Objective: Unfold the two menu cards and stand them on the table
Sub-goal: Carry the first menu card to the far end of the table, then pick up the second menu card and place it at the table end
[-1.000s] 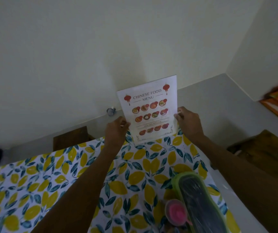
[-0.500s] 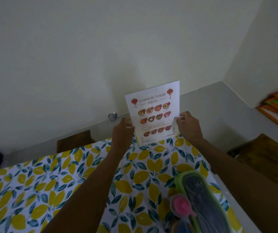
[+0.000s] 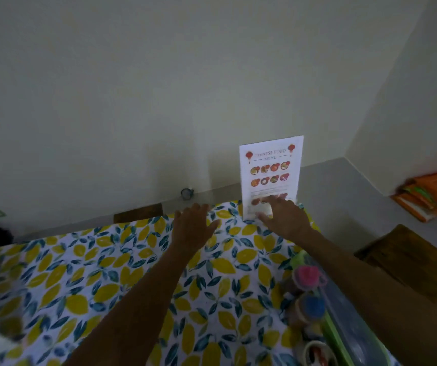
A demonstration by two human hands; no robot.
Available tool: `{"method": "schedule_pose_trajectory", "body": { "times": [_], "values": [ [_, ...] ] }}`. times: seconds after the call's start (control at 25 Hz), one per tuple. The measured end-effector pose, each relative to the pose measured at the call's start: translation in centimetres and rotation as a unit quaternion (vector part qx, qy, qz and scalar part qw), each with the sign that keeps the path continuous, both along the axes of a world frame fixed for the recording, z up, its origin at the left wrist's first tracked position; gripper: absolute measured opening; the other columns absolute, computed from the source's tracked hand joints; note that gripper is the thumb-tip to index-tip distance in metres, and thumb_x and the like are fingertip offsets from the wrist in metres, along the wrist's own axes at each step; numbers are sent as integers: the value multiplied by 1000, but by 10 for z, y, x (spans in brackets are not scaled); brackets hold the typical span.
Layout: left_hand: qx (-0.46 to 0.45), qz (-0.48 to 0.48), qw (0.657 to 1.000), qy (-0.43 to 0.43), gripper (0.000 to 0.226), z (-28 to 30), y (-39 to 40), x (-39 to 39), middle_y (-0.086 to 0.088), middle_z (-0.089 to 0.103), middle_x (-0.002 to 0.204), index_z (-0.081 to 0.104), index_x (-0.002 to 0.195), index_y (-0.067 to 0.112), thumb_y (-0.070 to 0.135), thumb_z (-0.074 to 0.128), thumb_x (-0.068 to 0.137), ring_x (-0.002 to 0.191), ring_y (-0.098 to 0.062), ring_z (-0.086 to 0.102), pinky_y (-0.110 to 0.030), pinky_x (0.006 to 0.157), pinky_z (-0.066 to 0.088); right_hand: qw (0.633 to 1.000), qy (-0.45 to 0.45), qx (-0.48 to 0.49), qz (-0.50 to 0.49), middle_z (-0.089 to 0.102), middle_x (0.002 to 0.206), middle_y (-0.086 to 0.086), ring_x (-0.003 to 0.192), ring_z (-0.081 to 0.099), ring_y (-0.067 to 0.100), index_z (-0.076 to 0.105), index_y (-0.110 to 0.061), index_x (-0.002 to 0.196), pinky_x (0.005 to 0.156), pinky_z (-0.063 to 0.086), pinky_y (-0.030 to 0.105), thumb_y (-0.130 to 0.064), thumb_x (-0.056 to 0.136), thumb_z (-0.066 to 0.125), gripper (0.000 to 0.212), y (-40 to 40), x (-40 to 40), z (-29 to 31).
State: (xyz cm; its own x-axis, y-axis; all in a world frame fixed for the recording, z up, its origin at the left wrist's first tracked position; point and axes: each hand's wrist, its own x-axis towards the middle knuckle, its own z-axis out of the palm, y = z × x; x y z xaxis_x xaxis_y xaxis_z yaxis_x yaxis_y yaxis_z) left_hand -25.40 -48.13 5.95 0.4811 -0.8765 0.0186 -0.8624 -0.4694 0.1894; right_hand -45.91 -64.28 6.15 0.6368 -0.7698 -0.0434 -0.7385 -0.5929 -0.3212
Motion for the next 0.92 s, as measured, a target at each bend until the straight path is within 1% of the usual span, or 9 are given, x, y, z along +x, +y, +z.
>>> {"method": "schedule_pose_trajectory", "body": {
  "times": [0.08, 0.16, 0.32, 0.44, 0.56, 0.72, 0.76, 0.84, 0.92],
  "values": [
    [-2, 11, 1000, 4, 53, 7, 47, 9, -7, 62, 125, 56, 126, 24, 61, 48, 90, 115, -31, 60, -48, 101, 43, 999, 22, -11, 24, 60, 124, 12, 112, 57, 34, 45, -21, 134, 88, 52, 46, -62, 87, 45, 62, 49, 13, 9],
    [-7, 15, 1000, 6, 54, 13, 105, 21, -8, 61, 128, 56, 127, 25, 63, 47, 90, 119, -31, 58, -47, 102, 42, 998, 42, -27, 40, 59, 124, 15, 113, 55, 35, 40, -16, 138, 87, 50, 46, -59, 90, 44, 65, 107, 31, 20],
    [-21, 28, 999, -8, 56, 19, 235, 51, -6, 61, 127, 55, 128, 24, 64, 46, 90, 117, -29, 59, -44, 99, 44, 996, 41, -25, 77, 58, 127, 14, 116, 53, 35, 39, -17, 139, 87, 52, 47, -59, 91, 44, 63, 235, 77, 33],
    [-22, 65, 998, 2, 54, 21, 325, 72, -5, 58, 129, 53, 130, 24, 61, 48, 90, 121, -29, 57, -45, 102, 41, 993, 38, -21, 107, 57, 128, 14, 117, 54, 35, 40, -18, 138, 86, 52, 47, -58, 91, 45, 63, 316, 115, 35],
    [-21, 111, 993, -16, 55, 22, 416, 103, -7, 59, 127, 54, 129, 23, 61, 49, 90, 118, -30, 57, -44, 99, 42, 988, 52, -10, 146, 56, 131, 14, 119, 52, 35, 39, -17, 140, 88, 53, 47, -58, 91, 46, 64, 391, 156, 35],
    [-13, 173, 984, -28, 58, 24, 509, 142, -8, 61, 121, 54, 127, 20, 64, 47, 89, 112, -31, 61, -44, 95, 46, 979, 53, -3, 198, 53, 134, 14, 119, 51, 35, 36, -18, 142, 90, 52, 47, -57, 92, 44, 64, 462, 208, 34],
    [-13, 188, 982, -28, 60, 23, 529, 152, -8, 61, 122, 54, 127, 19, 65, 46, 89, 113, -31, 61, -43, 95, 46, 976, 52, -6, 210, 53, 135, 14, 120, 51, 35, 36, -17, 143, 91, 51, 46, -57, 93, 44, 64, 476, 221, 32],
    [-7, 226, 974, -19, 65, 18, 561, 170, -9, 60, 130, 50, 134, 18, 65, 45, 90, 119, -31, 59, -45, 99, 45, 971, 52, -14, 232, 54, 134, 13, 119, 52, 34, 37, -16, 142, 90, 51, 46, -58, 92, 43, 65, 499, 247, 28],
    [-5, 255, 967, -6, 65, 9, 586, 191, -8, 60, 130, 49, 135, 19, 65, 46, 89, 116, -30, 60, -45, 95, 50, 967, 56, -15, 249, 56, 131, 13, 117, 53, 33, 37, -16, 141, 87, 52, 46, -59, 92, 43, 66, 514, 273, 19]
  ]
}}
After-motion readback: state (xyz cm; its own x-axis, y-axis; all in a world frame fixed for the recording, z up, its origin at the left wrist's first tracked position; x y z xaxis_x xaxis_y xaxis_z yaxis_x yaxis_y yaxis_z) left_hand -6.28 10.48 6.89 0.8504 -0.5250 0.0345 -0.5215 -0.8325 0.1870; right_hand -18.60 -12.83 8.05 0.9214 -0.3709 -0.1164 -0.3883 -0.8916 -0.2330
